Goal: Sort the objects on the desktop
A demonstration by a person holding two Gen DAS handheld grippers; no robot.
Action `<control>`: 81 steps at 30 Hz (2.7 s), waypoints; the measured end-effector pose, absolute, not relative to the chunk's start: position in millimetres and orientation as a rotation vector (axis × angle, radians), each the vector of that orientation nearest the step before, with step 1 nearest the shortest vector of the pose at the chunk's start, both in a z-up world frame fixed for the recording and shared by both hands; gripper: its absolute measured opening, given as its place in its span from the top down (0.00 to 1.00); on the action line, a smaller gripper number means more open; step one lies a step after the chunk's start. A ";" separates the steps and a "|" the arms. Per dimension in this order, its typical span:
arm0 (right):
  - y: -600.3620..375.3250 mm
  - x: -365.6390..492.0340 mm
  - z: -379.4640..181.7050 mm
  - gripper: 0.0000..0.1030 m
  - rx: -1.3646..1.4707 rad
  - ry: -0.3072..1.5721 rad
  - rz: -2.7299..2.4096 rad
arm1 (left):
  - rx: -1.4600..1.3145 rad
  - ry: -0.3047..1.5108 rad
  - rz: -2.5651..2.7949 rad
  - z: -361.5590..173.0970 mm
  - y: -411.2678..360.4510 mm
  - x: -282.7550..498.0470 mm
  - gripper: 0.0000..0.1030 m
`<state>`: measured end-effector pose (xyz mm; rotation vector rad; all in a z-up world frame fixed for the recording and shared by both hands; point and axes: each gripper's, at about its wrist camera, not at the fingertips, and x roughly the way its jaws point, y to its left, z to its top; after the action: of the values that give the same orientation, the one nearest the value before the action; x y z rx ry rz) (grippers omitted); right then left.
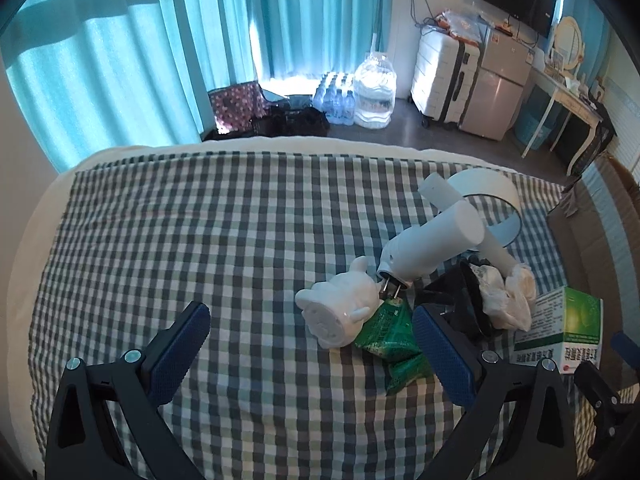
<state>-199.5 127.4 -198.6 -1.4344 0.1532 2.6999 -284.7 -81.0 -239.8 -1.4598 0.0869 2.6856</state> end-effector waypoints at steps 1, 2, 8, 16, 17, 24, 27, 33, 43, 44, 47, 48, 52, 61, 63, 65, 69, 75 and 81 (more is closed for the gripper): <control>127.9 -201.1 -199.9 0.00 -1.438 0.156 2.697 | -1.464 0.070 2.679 -245.1 -80.3 -288.1 0.00; 128.4 -202.8 -202.3 0.00 -1.442 0.156 2.691 | -1.470 0.058 2.676 -250.3 -80.2 -290.5 0.00; 129.9 -215.0 -217.5 0.00 -1.471 0.150 2.665 | -1.549 0.039 2.678 -279.6 -84.0 -305.3 0.00; 132.0 -228.6 -240.8 0.00 -1.500 0.168 2.618 | -1.589 0.036 2.634 -300.2 -75.4 -317.1 0.00; 132.3 -229.7 -243.7 0.00 -1.500 0.170 2.615 | -1.590 0.039 2.630 -302.0 -74.8 -317.8 0.00; 136.8 -239.1 -259.8 0.00 -1.509 0.188 2.590 | -1.527 0.095 2.683 -309.3 -66.3 -319.3 0.22; 135.9 -242.9 -264.2 0.00 -1.518 0.184 2.576 | -1.567 0.052 2.612 -319.8 -62.3 -321.9 0.26; 136.8 -242.2 -267.1 0.00 -1.515 0.182 2.587 | -1.569 0.052 2.626 -319.3 -63.9 -321.0 0.49; 134.2 -237.1 -272.5 0.05 -1.535 0.155 2.605 | -1.517 0.147 2.683 -307.5 -62.4 -311.6 0.50; 134.4 -236.4 -271.9 0.05 -1.535 0.153 2.608 | -1.512 0.146 2.693 -305.2 -63.2 -310.5 0.50; 133.7 -231.6 -265.1 0.05 -1.520 0.152 2.627 | -1.494 0.128 2.719 -297.2 -67.9 -306.5 0.50; 133.5 -233.2 -261.4 0.05 -1.512 0.147 2.632 | -1.482 0.128 2.729 -293.9 -69.3 -305.2 0.50; 127.9 -230.4 -242.2 0.05 -1.479 0.141 2.661 | -1.425 0.142 2.765 -279.7 -71.7 -295.3 0.50; 108.2 -214.1 -190.0 0.05 -1.399 0.089 2.774 | -1.346 0.146 2.823 -243.4 -76.9 -259.2 0.50; 104.1 -209.1 -177.3 0.05 -1.379 0.094 2.803 | -1.330 0.142 2.840 -229.4 -78.3 -249.1 0.50; 99.4 -203.6 -163.9 0.05 -1.353 0.089 2.834 | -1.306 0.132 2.861 -213.4 -80.7 -238.4 0.50; 93.9 -196.9 -140.5 0.05 -1.299 0.087 2.886 | -1.248 0.125 2.898 -182.4 -84.2 -218.6 0.50; 84.1 -164.6 -105.8 0.05 -1.209 0.103 2.960 | -1.143 0.112 2.939 -140.3 -88.0 -190.1 0.50; 79.2 -141.4 -77.2 0.05 -1.139 0.103 3.007 | -1.050 0.084 2.965 -102.1 -92.4 -159.1 0.50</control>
<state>-141.4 79.2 -77.2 -1.1392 0.1033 3.0067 -159.1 -92.4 -102.1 -1.0504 0.0837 2.9653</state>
